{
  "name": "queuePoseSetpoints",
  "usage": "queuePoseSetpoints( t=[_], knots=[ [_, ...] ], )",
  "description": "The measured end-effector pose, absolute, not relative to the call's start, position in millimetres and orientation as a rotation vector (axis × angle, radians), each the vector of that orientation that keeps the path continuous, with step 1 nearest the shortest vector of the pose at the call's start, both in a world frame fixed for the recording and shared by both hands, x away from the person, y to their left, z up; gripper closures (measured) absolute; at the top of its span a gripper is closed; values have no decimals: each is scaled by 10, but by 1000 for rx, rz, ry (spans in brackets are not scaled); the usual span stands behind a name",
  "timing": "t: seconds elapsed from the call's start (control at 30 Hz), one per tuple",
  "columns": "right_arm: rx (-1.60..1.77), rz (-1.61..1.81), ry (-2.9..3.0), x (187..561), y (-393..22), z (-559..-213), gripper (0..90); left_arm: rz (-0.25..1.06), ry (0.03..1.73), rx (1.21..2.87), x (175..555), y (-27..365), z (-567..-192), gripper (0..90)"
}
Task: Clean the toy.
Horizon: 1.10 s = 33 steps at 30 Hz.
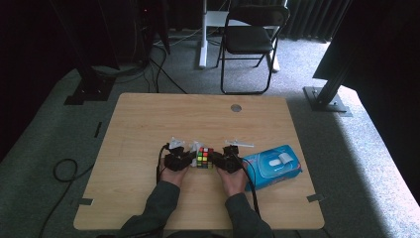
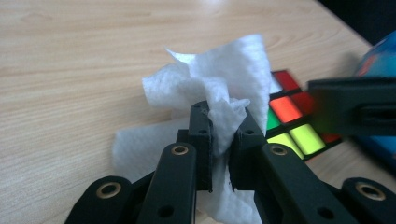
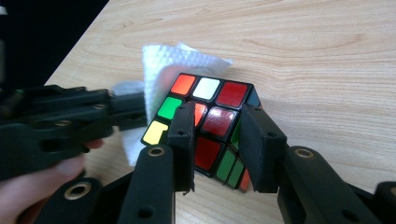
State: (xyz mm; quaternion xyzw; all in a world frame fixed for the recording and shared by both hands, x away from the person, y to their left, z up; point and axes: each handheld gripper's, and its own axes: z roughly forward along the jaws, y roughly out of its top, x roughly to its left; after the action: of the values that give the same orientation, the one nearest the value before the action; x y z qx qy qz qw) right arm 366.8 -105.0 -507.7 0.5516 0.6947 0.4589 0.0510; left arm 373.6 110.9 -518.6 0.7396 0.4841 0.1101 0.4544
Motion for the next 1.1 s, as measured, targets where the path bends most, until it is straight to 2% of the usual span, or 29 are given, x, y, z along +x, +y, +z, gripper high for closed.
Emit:
queuePoseSetpoints(
  t=[0.37, 0.7, 1.1],
  knots=[
    [1681, 1396, 2114, 3667, -1049, -5076, 669, 224, 1218, 1825, 3759, 1120, -5257, 823],
    [1679, 1396, 2110, 3663, -1047, -5079, 669, 223, 1257, 1910, 3818, 1070, -5445, 827],
    [1692, 1405, 2108, 3664, -1053, -5082, 668, 223, 1256, 1910, 3805, 1077, -5437, 818]
  ],
)
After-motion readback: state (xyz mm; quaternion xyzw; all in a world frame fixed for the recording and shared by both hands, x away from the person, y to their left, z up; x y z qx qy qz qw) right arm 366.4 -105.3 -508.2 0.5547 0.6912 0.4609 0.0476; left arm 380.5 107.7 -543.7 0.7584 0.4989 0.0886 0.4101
